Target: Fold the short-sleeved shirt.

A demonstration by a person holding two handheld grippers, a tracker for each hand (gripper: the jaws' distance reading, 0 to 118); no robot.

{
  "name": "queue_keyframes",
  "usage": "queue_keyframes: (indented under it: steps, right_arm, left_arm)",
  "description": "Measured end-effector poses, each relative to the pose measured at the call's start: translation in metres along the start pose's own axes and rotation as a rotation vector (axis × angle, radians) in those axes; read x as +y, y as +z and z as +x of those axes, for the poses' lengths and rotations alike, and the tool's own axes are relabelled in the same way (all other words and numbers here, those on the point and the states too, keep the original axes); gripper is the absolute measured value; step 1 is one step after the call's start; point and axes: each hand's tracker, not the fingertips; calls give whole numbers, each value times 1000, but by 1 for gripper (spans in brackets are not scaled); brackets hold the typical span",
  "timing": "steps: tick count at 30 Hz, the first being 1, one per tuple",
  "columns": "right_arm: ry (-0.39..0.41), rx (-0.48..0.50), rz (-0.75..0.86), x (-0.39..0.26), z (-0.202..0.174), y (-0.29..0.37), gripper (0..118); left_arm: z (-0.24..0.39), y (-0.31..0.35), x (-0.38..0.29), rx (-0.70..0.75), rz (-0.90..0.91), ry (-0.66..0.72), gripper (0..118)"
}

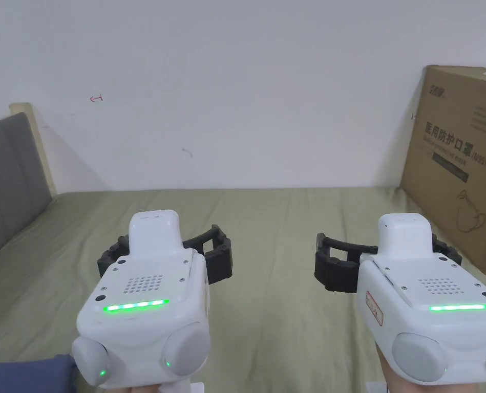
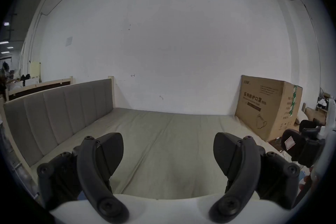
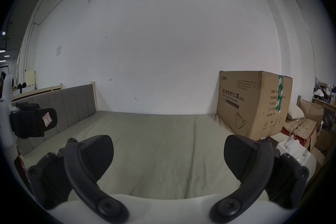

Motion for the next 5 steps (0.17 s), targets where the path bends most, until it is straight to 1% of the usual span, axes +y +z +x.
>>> queue_keyframes:
  steps: [2,5]
  right_arm:
    - [4,2,-2,-1,-1,0,118]
    - [6,4,-4,-3,-2,-1,118]
  left_arm:
    - [-2,2,0,-36,2,26,104]
    - [3,1,-2,-20,-3,5,104]
